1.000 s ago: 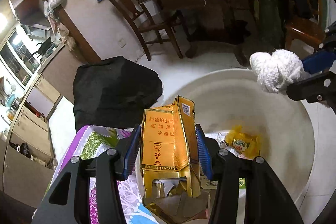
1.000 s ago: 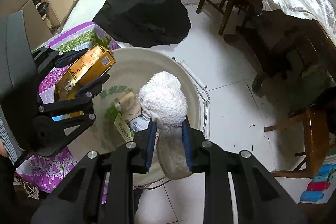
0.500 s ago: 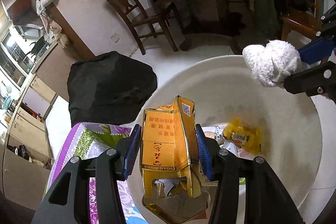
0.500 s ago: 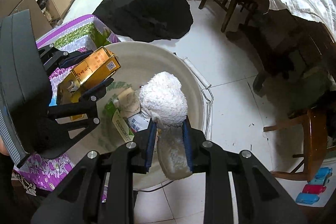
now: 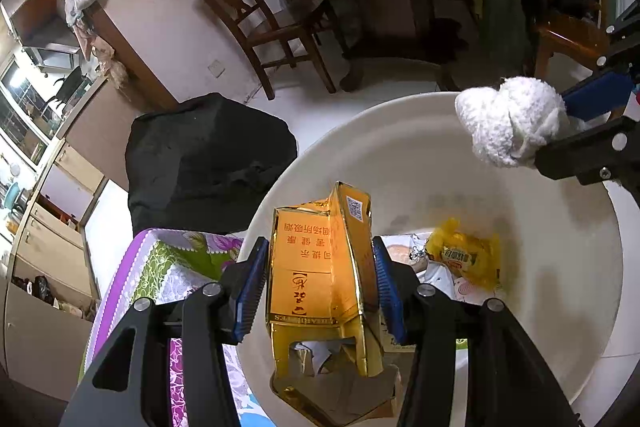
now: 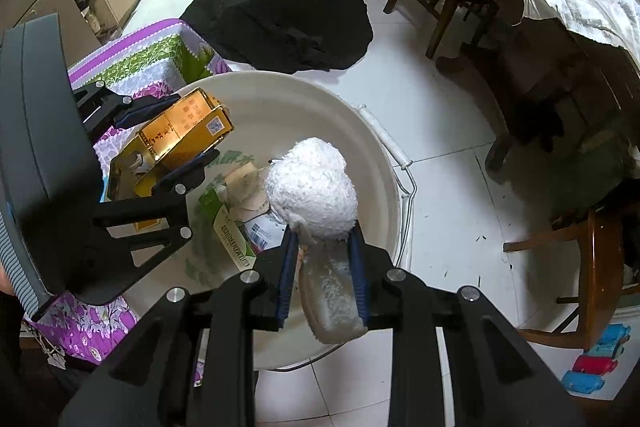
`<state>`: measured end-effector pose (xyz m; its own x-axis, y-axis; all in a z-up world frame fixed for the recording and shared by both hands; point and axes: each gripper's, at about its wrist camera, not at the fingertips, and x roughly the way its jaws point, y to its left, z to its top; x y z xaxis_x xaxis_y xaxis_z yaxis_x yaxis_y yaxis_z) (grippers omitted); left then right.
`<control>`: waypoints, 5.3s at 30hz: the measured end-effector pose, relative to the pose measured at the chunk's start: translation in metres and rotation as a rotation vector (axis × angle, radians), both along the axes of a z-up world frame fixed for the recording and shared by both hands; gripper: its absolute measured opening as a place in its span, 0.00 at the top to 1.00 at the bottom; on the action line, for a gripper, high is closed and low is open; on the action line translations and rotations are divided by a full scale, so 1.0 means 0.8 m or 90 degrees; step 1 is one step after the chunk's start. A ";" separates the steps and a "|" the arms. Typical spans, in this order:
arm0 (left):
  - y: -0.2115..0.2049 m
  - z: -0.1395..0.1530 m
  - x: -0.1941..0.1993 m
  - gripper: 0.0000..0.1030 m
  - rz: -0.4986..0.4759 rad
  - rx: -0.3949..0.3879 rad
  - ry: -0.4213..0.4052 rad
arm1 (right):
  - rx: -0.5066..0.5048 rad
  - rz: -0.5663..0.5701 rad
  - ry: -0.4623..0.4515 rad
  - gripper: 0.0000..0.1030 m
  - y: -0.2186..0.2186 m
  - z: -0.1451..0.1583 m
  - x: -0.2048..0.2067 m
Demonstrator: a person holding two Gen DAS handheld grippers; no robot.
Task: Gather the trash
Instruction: 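Open both tools to drop the gold box and white cloth into the bucket, then move both tools back over the table toward the orange cup and black pack, then grasp the orange paper cup with the left tool while the right tool grasps the black Face tissue pack, then carry the orange paper cup and black tissue pack over the white bucket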
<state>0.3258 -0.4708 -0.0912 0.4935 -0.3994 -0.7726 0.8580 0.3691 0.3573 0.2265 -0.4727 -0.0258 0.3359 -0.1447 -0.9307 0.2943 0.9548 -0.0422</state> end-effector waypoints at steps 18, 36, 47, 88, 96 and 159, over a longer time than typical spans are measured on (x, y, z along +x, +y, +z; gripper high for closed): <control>0.007 -0.003 0.020 0.40 0.037 -0.019 0.009 | -0.016 0.009 -0.008 0.67 0.002 0.000 0.002; 0.104 0.036 0.037 0.35 0.134 -0.136 0.029 | -0.038 0.010 -0.120 0.67 0.031 0.028 -0.003; 0.404 0.075 0.165 0.18 0.502 -0.244 0.000 | -0.017 0.167 -0.333 0.54 0.205 0.038 0.009; 0.718 0.008 0.087 0.68 0.640 -0.398 0.120 | 0.078 0.478 -0.178 0.28 0.467 -0.103 0.342; 0.680 0.010 0.085 0.68 0.611 -0.372 0.108 | 0.053 0.471 -0.176 0.63 0.471 -0.114 0.332; 0.042 0.087 -0.011 0.66 0.067 -0.149 -0.013 | 0.008 -0.054 -0.162 0.68 0.000 0.048 -0.021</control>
